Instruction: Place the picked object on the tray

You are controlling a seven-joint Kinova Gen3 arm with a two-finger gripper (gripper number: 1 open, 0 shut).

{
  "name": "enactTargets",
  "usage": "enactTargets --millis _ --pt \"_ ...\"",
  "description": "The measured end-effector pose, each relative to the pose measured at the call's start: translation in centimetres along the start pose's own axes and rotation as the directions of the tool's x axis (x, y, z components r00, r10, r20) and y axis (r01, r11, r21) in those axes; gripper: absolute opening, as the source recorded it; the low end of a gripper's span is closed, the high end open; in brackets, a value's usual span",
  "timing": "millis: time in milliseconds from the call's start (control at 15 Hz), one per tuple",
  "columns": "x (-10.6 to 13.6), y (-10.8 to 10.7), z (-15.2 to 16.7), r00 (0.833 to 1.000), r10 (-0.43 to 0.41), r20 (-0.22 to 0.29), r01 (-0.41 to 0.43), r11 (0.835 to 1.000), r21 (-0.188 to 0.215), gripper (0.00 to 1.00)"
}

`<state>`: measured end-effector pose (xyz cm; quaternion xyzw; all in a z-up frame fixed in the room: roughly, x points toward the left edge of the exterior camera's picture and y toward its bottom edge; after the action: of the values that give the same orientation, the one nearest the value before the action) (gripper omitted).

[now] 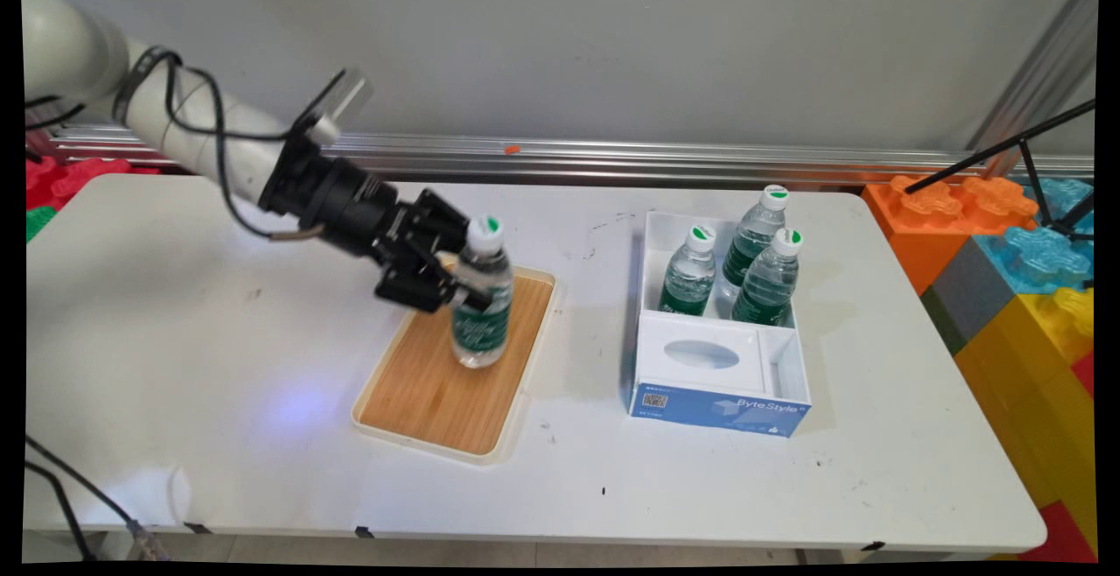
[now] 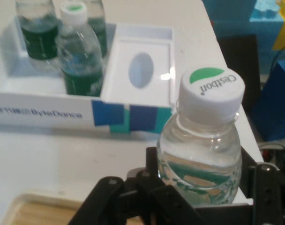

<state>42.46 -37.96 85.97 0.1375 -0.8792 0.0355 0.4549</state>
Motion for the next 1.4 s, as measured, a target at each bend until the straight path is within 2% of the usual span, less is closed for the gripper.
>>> enactTargets --millis 267,600,1267,1333,1400 --pt "-2.8 1.3 -0.2 0.999 0.014 0.034 -0.013 1.000 -0.018 0.00" --pt "-5.1 2.6 1.0 0.999 0.033 0.039 -0.032 0.999 -0.028 0.00" --pt "-7.6 2.8 3.9 0.997 0.070 0.040 -0.069 0.998 -0.012 0.00" --pt "-7.7 2.8 4.0 0.997 0.071 0.041 -0.070 0.997 -0.011 1.00" --pt "-7.9 2.7 4.0 0.997 0.072 0.042 -0.071 0.997 -0.010 1.00"
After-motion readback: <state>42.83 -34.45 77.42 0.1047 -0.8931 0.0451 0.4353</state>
